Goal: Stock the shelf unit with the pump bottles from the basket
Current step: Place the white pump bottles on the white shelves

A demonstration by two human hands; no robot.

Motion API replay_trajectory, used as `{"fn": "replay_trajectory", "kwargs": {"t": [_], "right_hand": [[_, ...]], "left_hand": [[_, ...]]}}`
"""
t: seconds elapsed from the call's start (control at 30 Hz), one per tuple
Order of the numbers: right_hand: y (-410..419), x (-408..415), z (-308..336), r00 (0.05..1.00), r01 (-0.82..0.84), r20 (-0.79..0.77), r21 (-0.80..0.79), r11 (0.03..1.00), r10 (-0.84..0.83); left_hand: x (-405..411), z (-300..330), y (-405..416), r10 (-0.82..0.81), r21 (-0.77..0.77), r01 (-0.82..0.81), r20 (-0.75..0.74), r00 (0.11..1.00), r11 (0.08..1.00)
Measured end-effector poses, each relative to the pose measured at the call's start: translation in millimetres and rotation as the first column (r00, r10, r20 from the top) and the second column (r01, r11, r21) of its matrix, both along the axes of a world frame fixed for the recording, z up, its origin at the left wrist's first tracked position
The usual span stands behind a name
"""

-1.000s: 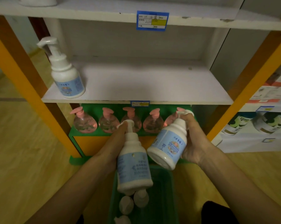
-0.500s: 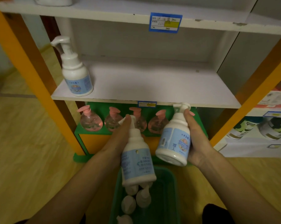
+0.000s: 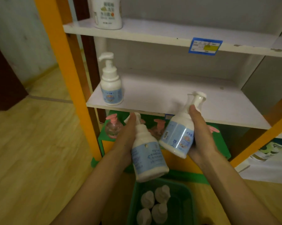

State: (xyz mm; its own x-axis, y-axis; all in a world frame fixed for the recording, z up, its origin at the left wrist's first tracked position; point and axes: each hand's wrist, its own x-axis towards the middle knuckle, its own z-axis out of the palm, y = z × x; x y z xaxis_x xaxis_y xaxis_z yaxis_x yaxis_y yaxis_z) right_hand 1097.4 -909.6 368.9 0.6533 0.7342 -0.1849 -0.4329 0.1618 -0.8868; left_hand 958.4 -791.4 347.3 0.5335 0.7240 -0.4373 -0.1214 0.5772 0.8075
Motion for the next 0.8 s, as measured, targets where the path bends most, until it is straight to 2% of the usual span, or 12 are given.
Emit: {"fn": "replay_trajectory", "kwargs": {"t": [0.27,0.37,0.6,0.8], "right_hand": [[78,-21,31,0.932,0.118,0.349,-0.021,0.993,-0.103],[104,-21,39,0.895,0.122,0.433,-0.019,0.992,-0.101],[145,-13,41,0.853,0.092,0.519,-0.053,0.994,-0.051],[161,-12,34,0.845,0.05,0.534,-0.069,0.996,-0.006]], "left_hand": [[-21,8,42,0.104,-0.018,-0.103,0.086,0.991,0.995],[-28,5,50,0.136,-0.084,-0.124,0.163,0.977,0.989],[-30,13,50,0.174,-0.174,-0.134,0.239,0.955,0.976],[-28,8,55,0.17,-0.099,-0.155,0.163,0.972,0.983]]}}
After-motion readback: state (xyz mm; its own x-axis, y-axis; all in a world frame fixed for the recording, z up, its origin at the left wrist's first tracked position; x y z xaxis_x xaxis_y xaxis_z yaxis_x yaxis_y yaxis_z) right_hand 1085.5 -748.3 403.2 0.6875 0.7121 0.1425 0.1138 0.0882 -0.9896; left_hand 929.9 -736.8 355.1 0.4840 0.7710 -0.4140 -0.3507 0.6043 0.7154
